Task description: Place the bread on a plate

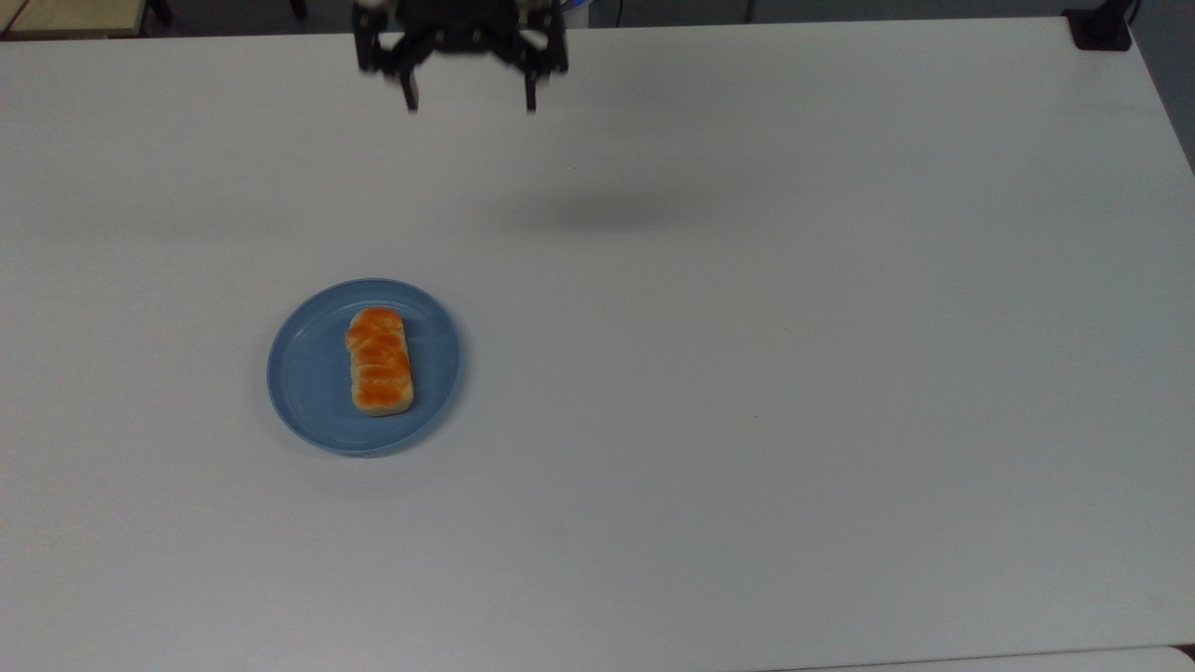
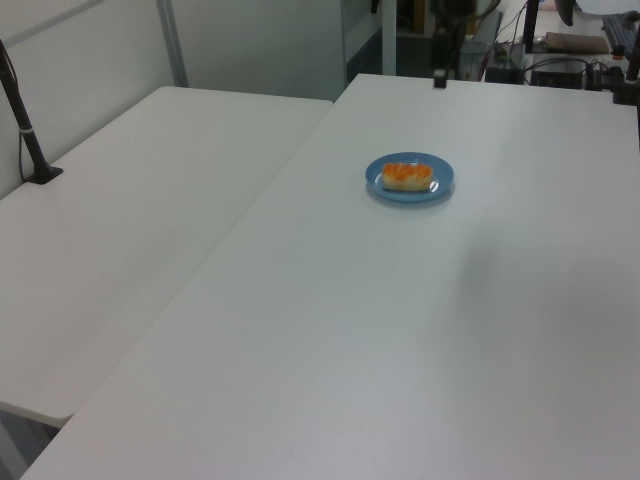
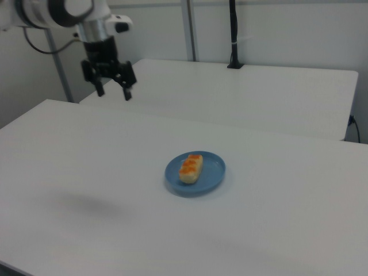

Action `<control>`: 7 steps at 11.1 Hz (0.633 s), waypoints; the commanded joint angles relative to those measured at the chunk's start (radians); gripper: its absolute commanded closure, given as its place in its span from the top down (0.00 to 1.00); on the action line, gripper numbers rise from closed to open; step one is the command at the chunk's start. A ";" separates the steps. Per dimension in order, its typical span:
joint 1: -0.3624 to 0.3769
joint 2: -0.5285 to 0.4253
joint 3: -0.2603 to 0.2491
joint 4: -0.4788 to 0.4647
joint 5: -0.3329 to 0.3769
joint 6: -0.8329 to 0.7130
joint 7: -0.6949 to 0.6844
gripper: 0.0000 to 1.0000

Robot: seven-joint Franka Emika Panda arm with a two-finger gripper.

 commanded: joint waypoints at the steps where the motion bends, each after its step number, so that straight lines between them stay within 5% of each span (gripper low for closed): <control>1: 0.037 -0.153 -0.028 -0.098 -0.025 -0.094 0.033 1.00; 7: 0.029 -0.152 -0.024 -0.105 -0.015 -0.021 0.036 1.00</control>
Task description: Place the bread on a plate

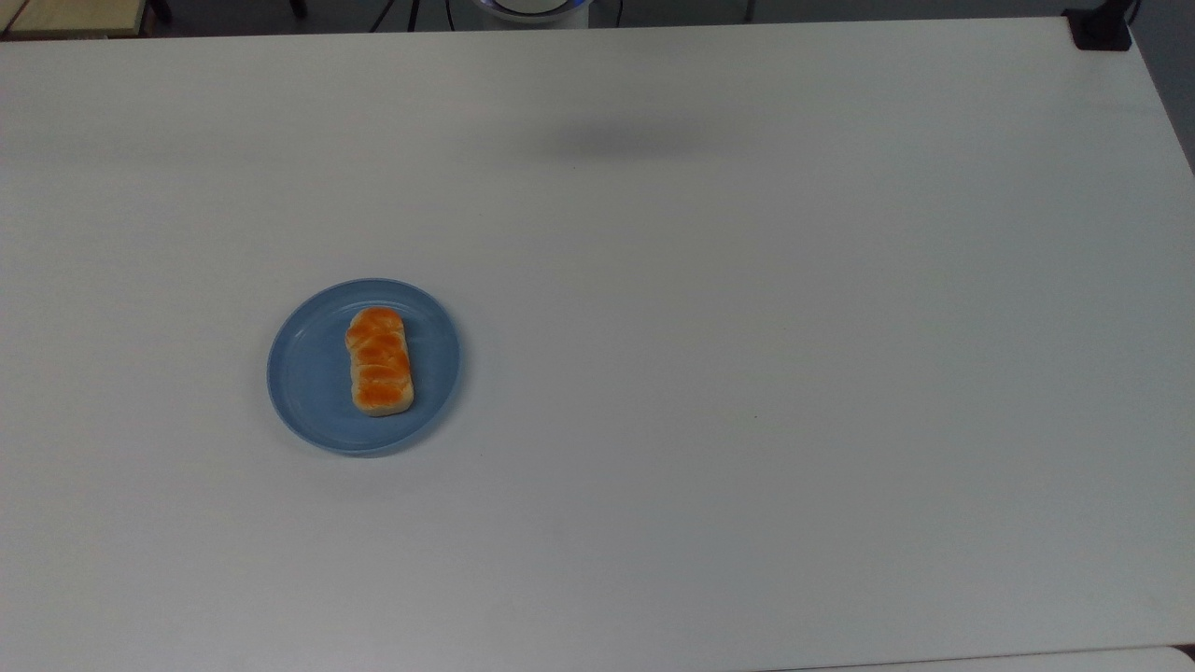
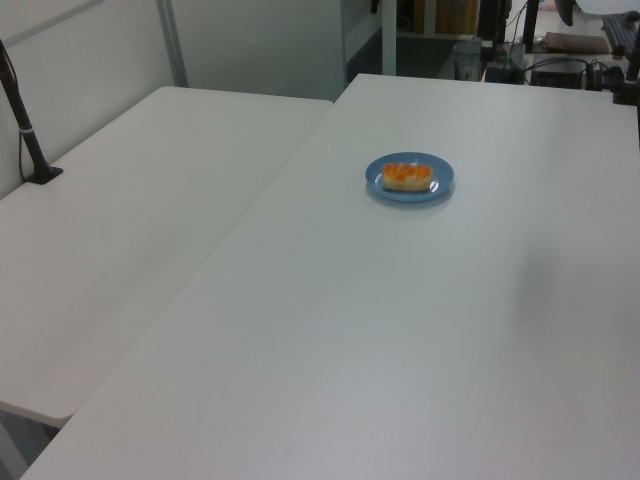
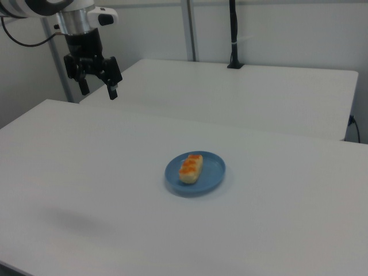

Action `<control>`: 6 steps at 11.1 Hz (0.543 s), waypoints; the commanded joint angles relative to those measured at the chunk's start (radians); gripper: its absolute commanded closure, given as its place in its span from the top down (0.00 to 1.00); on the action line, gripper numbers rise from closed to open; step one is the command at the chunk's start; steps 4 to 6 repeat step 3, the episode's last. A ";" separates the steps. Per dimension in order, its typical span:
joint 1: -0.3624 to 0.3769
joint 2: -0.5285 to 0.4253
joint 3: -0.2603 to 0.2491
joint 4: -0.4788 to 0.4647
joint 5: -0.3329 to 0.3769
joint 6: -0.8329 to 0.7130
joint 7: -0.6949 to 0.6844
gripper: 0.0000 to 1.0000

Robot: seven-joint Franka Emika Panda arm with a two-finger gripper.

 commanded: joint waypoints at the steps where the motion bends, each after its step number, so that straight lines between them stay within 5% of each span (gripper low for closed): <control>1: 0.017 0.000 -0.012 -0.034 -0.007 0.100 0.019 1.00; 6: 0.018 0.004 -0.012 -0.032 -0.007 0.100 0.018 1.00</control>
